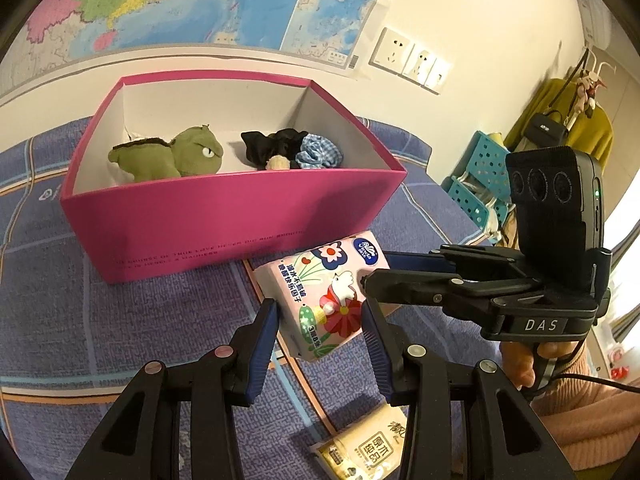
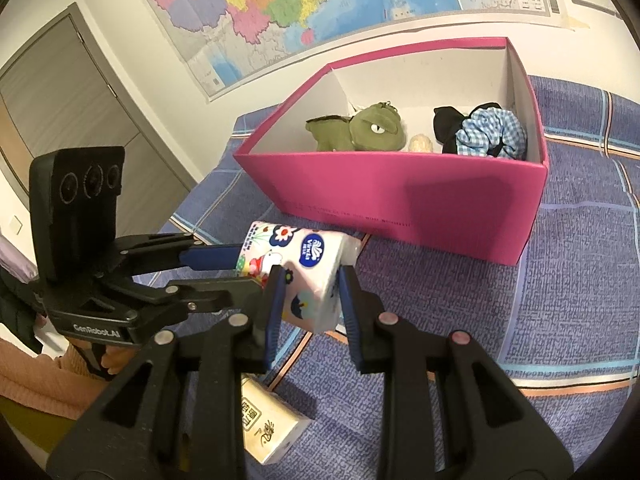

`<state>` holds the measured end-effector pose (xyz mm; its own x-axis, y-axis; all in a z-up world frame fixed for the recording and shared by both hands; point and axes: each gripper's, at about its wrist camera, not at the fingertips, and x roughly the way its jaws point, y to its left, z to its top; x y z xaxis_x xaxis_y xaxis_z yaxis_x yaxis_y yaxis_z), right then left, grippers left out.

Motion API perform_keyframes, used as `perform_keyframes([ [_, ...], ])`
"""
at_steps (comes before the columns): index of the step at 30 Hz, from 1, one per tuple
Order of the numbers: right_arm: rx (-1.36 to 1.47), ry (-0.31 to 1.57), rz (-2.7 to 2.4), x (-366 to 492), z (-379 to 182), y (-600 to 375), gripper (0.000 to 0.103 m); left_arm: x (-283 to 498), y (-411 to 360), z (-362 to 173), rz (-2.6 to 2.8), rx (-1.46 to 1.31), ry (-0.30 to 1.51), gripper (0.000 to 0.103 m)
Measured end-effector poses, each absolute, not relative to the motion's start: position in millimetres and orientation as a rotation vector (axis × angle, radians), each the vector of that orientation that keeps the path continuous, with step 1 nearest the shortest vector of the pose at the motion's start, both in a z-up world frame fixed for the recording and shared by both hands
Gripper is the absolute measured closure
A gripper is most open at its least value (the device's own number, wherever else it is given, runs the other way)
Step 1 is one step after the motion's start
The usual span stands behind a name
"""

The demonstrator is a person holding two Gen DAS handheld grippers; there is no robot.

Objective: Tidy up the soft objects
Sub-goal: 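Lift the floral tissue packet and carry it over the pink box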

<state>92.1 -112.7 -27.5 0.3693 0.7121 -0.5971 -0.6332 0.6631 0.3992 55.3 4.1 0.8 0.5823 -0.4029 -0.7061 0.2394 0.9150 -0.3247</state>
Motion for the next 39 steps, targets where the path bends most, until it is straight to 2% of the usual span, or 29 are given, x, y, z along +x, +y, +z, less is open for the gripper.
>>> perform_keyframes([
  [39, 0.106, 0.759, 0.867, 99.0, -8.0, -111.9, 0.072, 65.2, 7.2, 17.4, -0.367, -0.177, 0.824, 0.061],
])
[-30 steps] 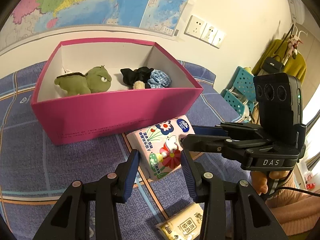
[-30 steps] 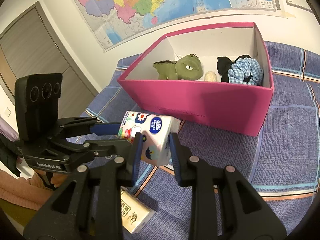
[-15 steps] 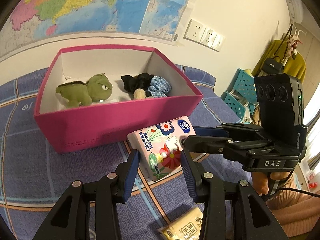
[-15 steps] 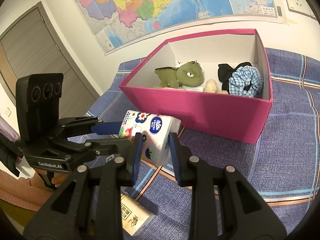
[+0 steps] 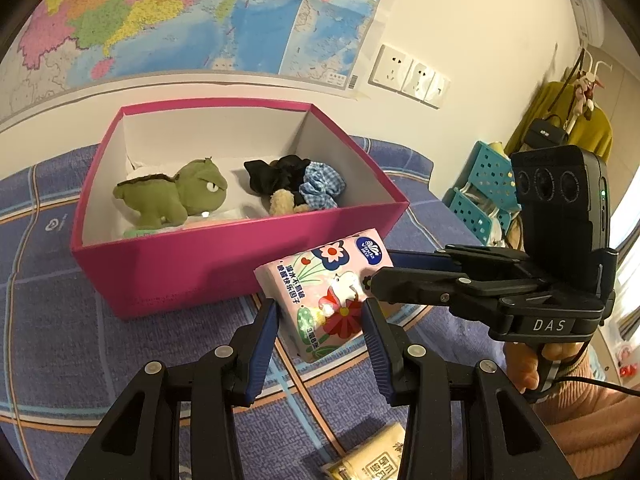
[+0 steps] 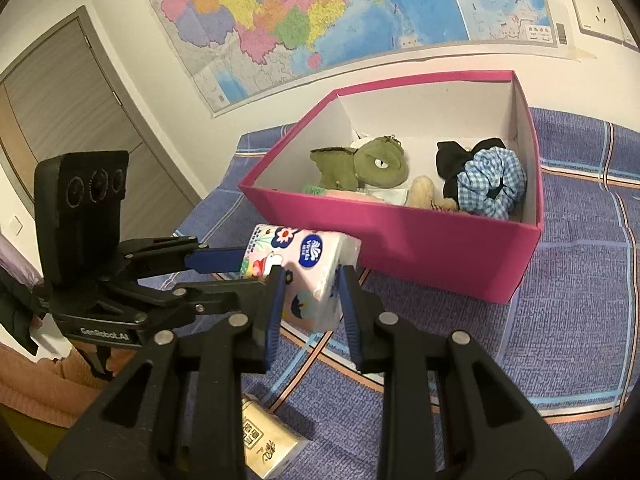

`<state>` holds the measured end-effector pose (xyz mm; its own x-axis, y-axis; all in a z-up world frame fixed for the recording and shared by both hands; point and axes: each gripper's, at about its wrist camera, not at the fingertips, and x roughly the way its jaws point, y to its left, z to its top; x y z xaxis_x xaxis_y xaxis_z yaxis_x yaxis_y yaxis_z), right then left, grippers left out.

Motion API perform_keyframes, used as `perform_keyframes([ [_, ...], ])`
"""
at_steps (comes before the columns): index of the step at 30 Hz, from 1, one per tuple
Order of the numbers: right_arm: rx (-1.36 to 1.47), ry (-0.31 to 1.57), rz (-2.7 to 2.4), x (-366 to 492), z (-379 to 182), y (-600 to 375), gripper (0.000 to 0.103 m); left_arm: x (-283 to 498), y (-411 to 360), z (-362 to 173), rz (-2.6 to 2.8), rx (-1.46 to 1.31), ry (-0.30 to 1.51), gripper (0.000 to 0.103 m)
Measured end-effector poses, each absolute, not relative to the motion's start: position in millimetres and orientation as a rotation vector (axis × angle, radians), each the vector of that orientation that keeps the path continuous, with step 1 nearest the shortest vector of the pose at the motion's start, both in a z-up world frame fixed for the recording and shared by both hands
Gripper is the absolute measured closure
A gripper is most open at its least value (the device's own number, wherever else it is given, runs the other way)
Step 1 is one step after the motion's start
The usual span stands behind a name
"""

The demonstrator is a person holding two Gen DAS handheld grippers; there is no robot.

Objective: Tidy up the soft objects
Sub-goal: 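Lift the floral tissue packet and carry it over the pink box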

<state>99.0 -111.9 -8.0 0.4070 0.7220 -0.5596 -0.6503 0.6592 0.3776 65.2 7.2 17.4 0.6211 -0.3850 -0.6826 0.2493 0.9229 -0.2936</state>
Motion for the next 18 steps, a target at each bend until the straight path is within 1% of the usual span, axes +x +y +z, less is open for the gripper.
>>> perform_keyframes([
  [18, 0.095, 0.719, 0.864, 105.2, 3.5, -107.8, 0.072, 76.8, 12.1, 28.0, -0.358, -0.175, 0.797, 0.061],
])
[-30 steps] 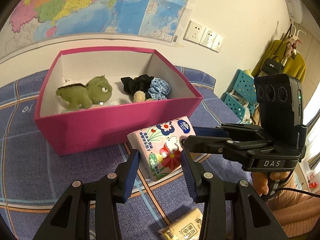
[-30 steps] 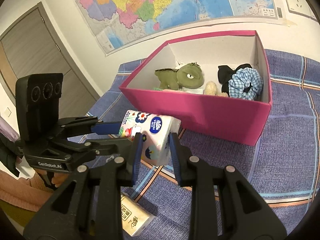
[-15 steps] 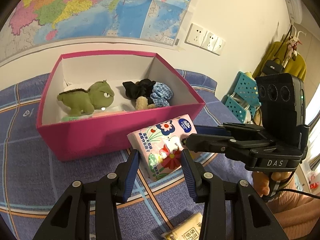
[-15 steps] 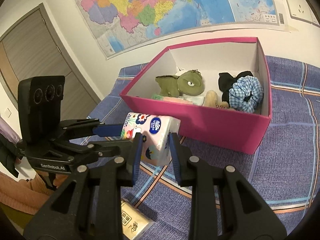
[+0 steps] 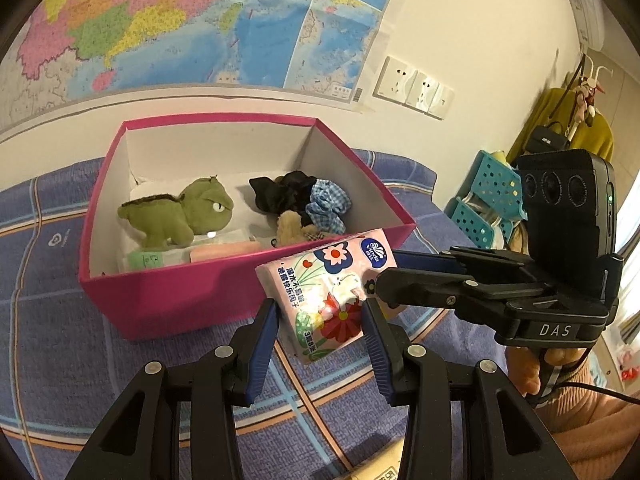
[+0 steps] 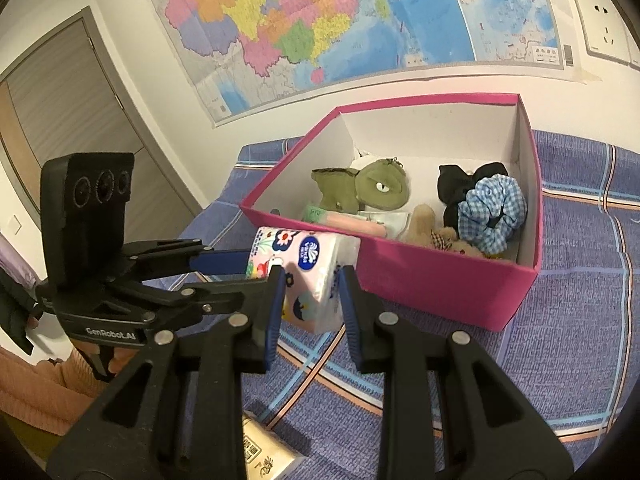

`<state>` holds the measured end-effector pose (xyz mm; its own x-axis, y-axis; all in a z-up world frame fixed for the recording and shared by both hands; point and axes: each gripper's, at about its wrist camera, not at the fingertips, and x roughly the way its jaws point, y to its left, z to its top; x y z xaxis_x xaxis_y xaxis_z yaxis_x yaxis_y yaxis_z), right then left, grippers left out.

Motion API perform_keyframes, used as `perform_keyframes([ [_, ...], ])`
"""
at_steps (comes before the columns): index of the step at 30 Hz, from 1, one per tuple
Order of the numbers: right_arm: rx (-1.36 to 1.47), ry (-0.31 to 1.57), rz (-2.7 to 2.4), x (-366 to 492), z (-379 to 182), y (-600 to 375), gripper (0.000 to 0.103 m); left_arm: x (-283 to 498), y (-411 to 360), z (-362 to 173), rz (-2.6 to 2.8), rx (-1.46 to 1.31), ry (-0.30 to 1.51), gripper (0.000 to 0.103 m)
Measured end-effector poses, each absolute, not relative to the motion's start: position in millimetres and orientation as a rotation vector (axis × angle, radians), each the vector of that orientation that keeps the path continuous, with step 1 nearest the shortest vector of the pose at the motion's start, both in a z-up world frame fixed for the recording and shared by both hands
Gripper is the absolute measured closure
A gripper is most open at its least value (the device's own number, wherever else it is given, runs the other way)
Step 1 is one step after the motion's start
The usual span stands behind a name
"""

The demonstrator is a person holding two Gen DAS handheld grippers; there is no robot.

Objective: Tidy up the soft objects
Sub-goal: 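Lift the floral tissue packet and carry it over the pink box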

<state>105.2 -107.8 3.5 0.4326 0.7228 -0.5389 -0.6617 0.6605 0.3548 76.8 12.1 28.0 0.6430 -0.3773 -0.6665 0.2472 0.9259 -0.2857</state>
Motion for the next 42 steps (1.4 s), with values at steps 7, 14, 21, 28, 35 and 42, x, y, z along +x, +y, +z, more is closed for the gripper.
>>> perform_keyframes([
  [7, 0.092, 0.708, 0.863, 105.4, 5.6, -108.9, 0.072, 80.9, 13.2, 29.7, -0.359, -0.170, 0.791, 0.061],
  [14, 0.093, 0.698, 0.863, 108.9, 9.7, -109.7, 0.072, 83.7, 14.0, 32.6, -0.359, -0.172, 0.785, 0.061],
  [21, 0.094, 0.689, 0.867, 114.0, 13.8, -109.0, 0.072, 88.6, 15.7, 38.3, -0.353, -0.172, 0.772, 0.061],
  [28, 0.099, 0.678, 0.866, 119.7, 19.6, -107.0, 0.072, 93.5, 17.3, 44.1, -0.346, -0.171, 0.759, 0.061],
  [35, 0.102, 0.677, 0.863, 124.4, 21.1, -106.7, 0.072, 96.6, 17.7, 46.9, -0.342, -0.166, 0.750, 0.061],
  [42, 0.101, 0.674, 0.859, 131.5, 23.5, -104.9, 0.072, 102.3, 19.1, 47.2, -0.336, -0.170, 0.749, 0.061],
])
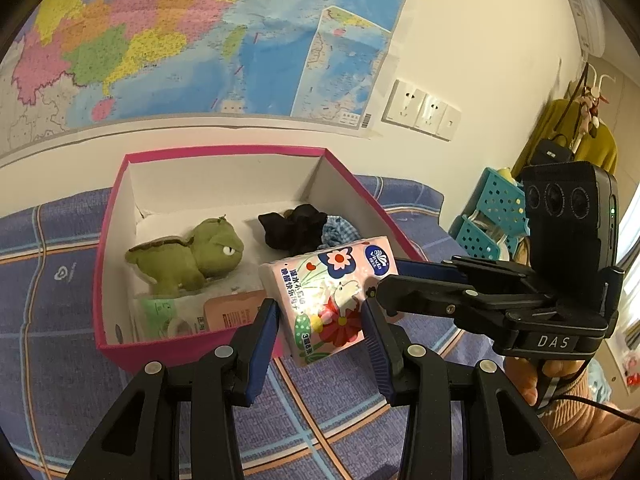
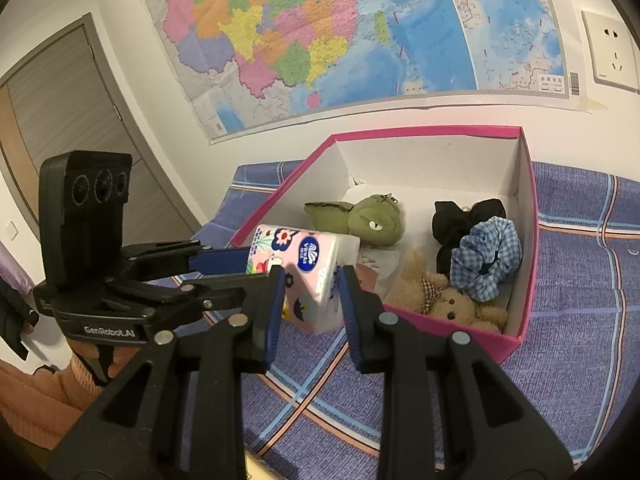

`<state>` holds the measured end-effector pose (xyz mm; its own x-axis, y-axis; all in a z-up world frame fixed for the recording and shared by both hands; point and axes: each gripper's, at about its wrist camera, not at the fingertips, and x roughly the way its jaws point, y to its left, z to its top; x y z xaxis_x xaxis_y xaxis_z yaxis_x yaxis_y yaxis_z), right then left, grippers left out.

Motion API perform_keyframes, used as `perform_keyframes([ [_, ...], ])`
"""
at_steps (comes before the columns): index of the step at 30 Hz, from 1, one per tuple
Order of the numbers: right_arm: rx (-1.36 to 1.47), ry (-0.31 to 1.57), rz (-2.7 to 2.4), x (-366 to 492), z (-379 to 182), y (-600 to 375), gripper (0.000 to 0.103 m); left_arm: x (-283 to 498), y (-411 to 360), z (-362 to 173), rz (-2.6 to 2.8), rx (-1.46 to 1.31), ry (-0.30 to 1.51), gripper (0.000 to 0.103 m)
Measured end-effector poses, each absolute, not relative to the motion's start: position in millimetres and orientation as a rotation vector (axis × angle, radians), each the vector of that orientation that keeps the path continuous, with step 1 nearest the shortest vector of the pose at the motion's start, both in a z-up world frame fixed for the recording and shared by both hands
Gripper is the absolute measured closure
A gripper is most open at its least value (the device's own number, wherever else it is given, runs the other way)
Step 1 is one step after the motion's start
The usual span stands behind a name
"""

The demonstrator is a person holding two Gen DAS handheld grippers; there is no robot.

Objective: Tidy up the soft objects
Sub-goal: 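Lift the floral tissue packet and carry it over the pink box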

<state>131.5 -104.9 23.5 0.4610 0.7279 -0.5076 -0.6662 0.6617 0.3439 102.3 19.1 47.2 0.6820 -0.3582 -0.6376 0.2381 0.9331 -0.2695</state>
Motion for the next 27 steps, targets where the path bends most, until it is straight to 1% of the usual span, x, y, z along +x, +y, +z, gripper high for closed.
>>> perform_keyframes([
  [27, 0.123, 0.699, 0.843, 165.6, 22.2, -98.2, 0.072, 140.8, 30.8, 38.2, -0.299, -0.199, 0.778, 0.061],
])
